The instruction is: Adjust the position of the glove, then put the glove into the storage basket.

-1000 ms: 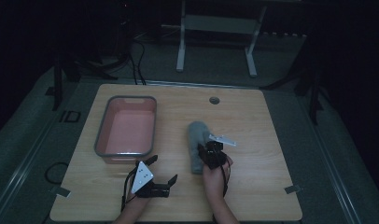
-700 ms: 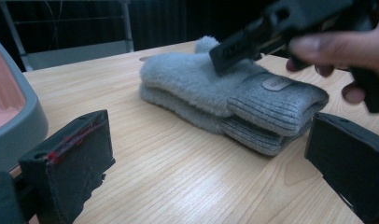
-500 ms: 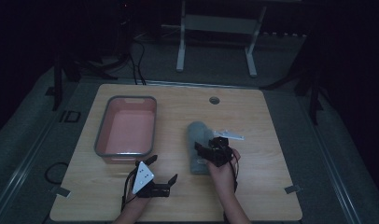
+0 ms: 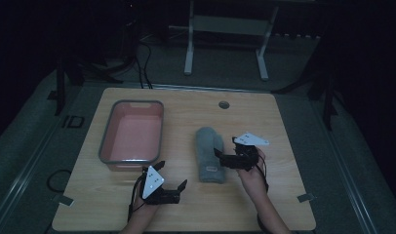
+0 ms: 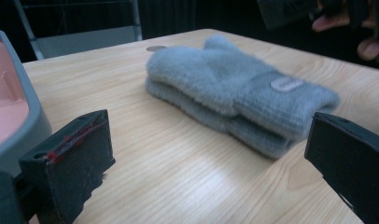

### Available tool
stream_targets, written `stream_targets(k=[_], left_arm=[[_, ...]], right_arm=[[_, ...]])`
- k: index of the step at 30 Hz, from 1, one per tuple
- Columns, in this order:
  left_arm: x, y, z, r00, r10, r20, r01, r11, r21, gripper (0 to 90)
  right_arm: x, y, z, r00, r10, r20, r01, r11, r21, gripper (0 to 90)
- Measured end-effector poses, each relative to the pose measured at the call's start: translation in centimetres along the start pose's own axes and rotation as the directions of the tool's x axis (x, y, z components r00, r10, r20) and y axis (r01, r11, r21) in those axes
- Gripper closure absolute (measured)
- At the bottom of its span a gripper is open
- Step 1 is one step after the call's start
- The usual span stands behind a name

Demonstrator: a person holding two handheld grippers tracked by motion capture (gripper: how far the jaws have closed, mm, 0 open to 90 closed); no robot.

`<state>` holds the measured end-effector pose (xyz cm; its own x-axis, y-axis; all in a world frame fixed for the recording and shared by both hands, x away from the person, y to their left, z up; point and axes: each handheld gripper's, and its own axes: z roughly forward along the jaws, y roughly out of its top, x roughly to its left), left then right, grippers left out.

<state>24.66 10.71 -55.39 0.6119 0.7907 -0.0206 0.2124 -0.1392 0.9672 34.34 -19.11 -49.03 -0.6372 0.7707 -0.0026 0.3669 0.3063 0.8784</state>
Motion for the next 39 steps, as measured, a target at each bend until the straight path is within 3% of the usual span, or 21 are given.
stream_targets(k=[3, 6, 10, 12, 13, 15, 17, 19, 22, 25, 28, 30, 33, 34, 35, 36, 38, 39], left_arm=[[0.5, 0.9, 0.4, 0.9976, -0.067, 0.016, 0.066, 0.9977, 0.010, 1.3], [0.8, 2.0, 1.0, 0.9932, -0.108, 0.045, 0.107, 0.9941, 0.019, 1.3], [0.7, 3.2, 1.7, 0.9926, -0.101, 0.068, 0.099, 0.9945, 0.035, 1.3], [0.3, 4.5, 2.5, 0.9959, -0.053, 0.073, 0.049, 0.9974, 0.053, 1.3], [0.2, 4.9, 2.7, 0.9964, -0.038, 0.076, 0.034, 0.9981, 0.052, 1.3], [0.0, 5.7, 3.3, 0.9970, -0.010, 0.076, 0.007, 0.9989, 0.046, 1.3], [-0.1, 6.3, 4.0, 0.9976, 0.001, 0.070, -0.005, 0.9988, 0.049, 1.3], [-0.2, 6.8, 4.8, 0.9967, 0.008, 0.081, -0.012, 0.9987, 0.049, 1.3], [-0.4, 7.0, 5.9, 0.9987, 0.020, 0.046, -0.022, 0.9987, 0.045, 1.3], [-0.2, 7.0, 7.1, 0.9977, -0.039, 0.056, 0.034, 0.9960, 0.082, 6.4], [0.2, 6.9, 8.7, 0.9935, -0.097, 0.060, 0.086, 0.9835, 0.159, 6.6], [0.6, 6.7, 9.7, 0.9902, -0.134, 0.039, 0.124, 0.9724, 0.197, 13.6], [1.2, 6.4, 11.1, 0.9841, -0.175, 0.031, 0.160, 0.9477, 0.277, 15.2], [1.4, 6.3, 11.6, 0.9844, -0.174, 0.029, 0.157, 0.9399, 0.304, 16.0], [1.4, 6.3, 11.6, 0.9844, -0.174, 0.029, 0.157, 0.9399, 0.304, 17.1], [1.8, 5.7, 12.4, 0.9859, -0.167, 0.005, 0.155, 0.9248, 0.348, 17.5], [2.1, 5.3, 12.7, 0.9830, -0.184, -0.001, 0.172, 0.9166, 0.361, 17.5], [2.2, 5.0, 13.0, 0.9809, -0.195, 0.002, 0.179, 0.9086, 0.377, 17.6]], right_arm=[[-0.8, -0.6, -0.4, 0.9995, -0.031, 0.000, 0.031, 0.999, -0.016, 16.3], [-1.2, -0.8, -1.0, 0.9996, -0.026, 0.004, 0.026, 0.999, -0.025, 15.3], [-1.3, -0.8, -1.6, 0.9981, -0.033, 0.052, 0.036, 0.997, -0.061, 16.6], [-1.3, -0.7, -2.2, 0.9961, -0.060, 0.064, 0.068, 0.989, -0.128, 16.5], [-1.4, -0.7, -2.2, 0.9974, -0.058, 0.043, 0.063, 0.990, -0.129, 15.9], [-1.6, -0.7, -2.0, 0.9988, -0.027, 0.042, 0.031, 0.994, -0.102, 15.1], [-2.1, -0.7, -1.7, 0.9983, 0.057, -0.015, -0.058, 0.997, -0.053, 15.7], [-2.3, -0.7, -1.6, 0.9937, 0.111, -0.016, -0.111, 0.994, -0.015, 20.0], [-2.3, -0.7, -1.1, 0.9914, 0.126, -0.035, -0.124, 0.991, 0.039, 16.8], [-1.9, -0.8, -0.3, 0.9919, 0.122, -0.036, -0.120, 0.991, 0.054, 16.9], [-2.0, -1.1, 0.7, 0.9874, 0.152, -0.044, -0.149, 0.986, 0.074, 22.3], [-1.9, -1.3, 1.4, 0.9851, 0.163, -0.055, -0.158, 0.984, 0.083, 25.4], [-2.0, -1.6, 2.8, 0.9805, 0.188, -0.056, -0.179, 0.974, 0.136, 31.6], [-2.1, -1.8, 3.2, 0.9776, 0.201, -0.063, -0.190, 0.970, 0.150, 32.3], [-2.1, -1.8, 3.2, 0.9776, 0.201, -0.063, -0.190, 0.970, 0.150, 32.3], [-2.2, -2.7, 4.1, 0.9801, 0.194, -0.042, -0.183, 0.963, 0.197, 33.4], [-2.4, -3.2, 4.4, 0.9775, 0.206, -0.047, -0.191, 0.958, 0.215, 33.3], [-2.5, -3.4, 4.5, 0.9766, 0.208, -0.053, -0.192, 0.957, 0.219, 32.6]])
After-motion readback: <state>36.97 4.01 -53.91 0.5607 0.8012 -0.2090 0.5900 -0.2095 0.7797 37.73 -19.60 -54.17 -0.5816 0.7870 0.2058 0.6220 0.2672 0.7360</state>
